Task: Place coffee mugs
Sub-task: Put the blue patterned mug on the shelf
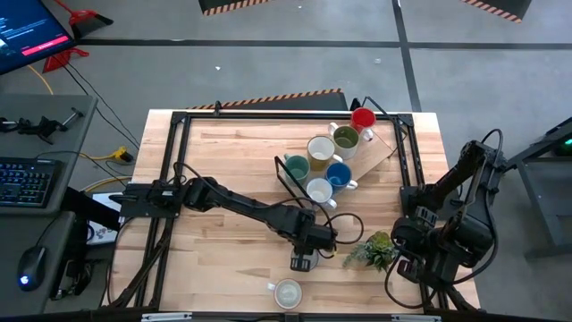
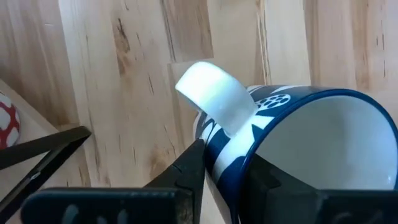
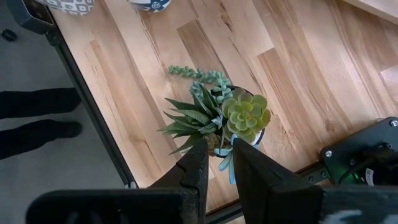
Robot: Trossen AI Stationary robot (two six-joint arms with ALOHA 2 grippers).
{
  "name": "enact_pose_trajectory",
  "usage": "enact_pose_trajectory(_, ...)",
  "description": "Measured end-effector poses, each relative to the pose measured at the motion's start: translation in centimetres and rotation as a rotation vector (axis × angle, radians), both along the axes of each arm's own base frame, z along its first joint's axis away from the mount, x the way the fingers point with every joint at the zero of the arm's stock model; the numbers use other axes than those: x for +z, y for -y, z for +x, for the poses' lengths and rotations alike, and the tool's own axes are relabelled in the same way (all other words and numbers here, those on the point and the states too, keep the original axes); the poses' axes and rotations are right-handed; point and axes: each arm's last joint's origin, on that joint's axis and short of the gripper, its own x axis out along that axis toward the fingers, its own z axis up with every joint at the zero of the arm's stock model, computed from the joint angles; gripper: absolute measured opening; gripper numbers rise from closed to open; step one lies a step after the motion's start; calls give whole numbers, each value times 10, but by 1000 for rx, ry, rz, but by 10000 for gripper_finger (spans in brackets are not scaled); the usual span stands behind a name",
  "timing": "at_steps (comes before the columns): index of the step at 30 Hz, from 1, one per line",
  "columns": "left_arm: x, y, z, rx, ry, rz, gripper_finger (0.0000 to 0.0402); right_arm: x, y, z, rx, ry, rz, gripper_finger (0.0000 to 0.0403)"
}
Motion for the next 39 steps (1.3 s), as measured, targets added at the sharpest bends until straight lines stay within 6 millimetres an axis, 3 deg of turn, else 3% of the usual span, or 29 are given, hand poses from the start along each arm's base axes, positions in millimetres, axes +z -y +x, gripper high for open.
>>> enact_pose_trajectory(9,1,2,2,-30,3,-73,62,0,0,0,0,-1,0,53)
enact_pose_trajectory(27,6,-9,8,-4,43,-132,141,0,0,0,7,-2,-1,53)
enact_pose_trajectory(35,35,-11,8,-20,90,-138,143,0,0,0,8,-1,-2,53)
enact_pose_trajectory(39,52,-12,-2,-12,94,-151,143,0,0,0,8,-1,-2,53)
